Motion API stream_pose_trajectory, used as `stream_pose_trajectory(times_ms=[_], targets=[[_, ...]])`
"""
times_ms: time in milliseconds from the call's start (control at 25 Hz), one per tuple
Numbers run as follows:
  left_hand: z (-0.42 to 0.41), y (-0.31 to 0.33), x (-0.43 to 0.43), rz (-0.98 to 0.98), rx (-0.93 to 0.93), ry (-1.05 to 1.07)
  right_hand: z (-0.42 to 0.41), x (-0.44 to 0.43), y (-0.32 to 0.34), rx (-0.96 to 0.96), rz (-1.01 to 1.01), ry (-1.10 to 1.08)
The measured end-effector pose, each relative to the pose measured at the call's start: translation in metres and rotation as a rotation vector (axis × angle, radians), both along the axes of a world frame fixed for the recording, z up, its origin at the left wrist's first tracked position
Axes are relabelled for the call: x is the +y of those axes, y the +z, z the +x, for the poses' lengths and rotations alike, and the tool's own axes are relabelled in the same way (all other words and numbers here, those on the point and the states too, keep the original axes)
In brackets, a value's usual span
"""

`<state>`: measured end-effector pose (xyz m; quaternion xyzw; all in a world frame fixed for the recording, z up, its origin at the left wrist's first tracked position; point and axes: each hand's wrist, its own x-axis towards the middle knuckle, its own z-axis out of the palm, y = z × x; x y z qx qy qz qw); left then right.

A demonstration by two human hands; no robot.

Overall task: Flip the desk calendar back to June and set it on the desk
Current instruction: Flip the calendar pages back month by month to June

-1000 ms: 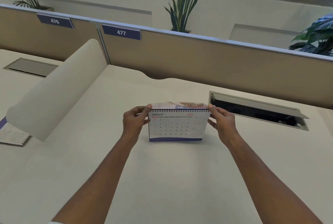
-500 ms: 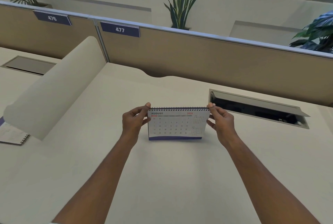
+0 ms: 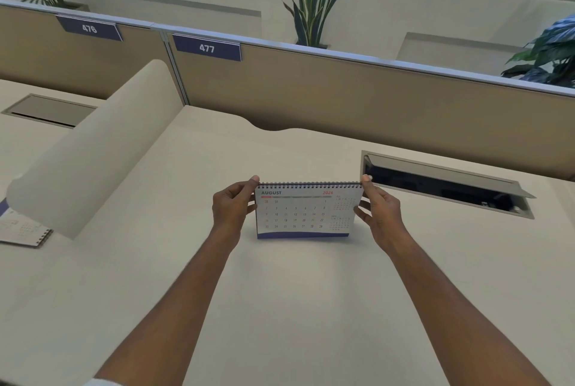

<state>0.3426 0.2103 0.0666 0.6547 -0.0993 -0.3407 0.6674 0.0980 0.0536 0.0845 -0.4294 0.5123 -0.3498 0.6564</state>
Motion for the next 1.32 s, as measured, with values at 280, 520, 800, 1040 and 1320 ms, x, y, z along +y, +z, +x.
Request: stream_pose_trajectory(times_ms=[280,520,800,1040,1320], targets=[[-0.002,-0.012,0.006,-0.013,0.029,0.049,-0.007,0.004,-0.008,0.070,-0.037,-0.007],[-0.008,-0.044,0.029,0.074,0.038,0.111,-0.025,0.010,-0.048,0.210,-0.017,-0.057],[-0.031,-0.062,0.048,0.246,-0.151,0.006,-0.029,0.030,-0.071,0.336,-0.064,0.019],[-0.037,-0.060,0.052,0.251,-0.187,-0.014,-0.029,0.037,-0.071,0.339,-0.120,-0.019],[-0.037,-0.059,0.054,0.190,-0.075,-0.012,-0.032,0.043,-0.068,0.290,-0.090,-0.059]])
